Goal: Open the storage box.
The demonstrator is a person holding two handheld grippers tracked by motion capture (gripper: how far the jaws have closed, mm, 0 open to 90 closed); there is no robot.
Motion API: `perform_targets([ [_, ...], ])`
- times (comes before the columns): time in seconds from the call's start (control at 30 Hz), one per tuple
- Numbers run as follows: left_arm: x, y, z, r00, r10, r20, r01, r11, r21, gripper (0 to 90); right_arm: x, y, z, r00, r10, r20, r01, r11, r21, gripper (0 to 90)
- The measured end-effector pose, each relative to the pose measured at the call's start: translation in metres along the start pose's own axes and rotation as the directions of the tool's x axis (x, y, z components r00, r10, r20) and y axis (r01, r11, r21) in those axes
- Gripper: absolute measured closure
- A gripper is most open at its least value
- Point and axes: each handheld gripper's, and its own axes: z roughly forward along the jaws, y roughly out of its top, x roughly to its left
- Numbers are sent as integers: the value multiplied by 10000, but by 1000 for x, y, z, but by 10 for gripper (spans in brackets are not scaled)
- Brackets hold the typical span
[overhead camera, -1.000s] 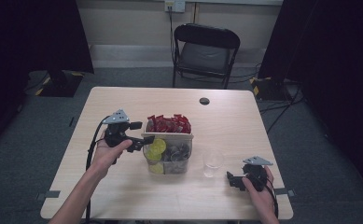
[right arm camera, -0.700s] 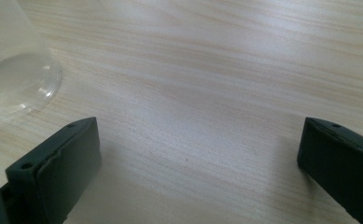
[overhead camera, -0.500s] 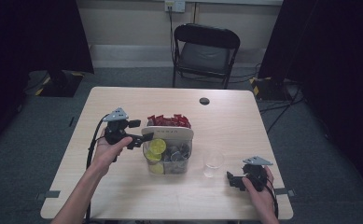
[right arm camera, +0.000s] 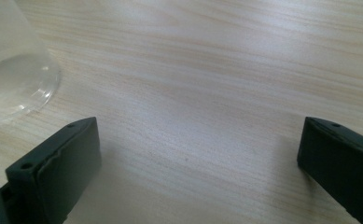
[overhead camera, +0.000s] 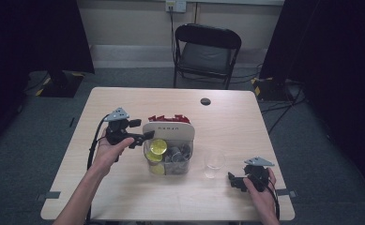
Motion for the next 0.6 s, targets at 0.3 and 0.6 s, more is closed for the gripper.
perform_targets([
  [0.3, 7, 1, -2, 9996, -145, -250, 141, 9998, -166, 210, 0, 0, 0, 10000, -9, -1, 9, 10000, 0, 0],
  [0.6, 7, -1, 4, 9996, -247, -155, 245, 9997, -87, 181, 0, 0, -1, 9999, -26, -101, 25, 10000, -22, 4],
])
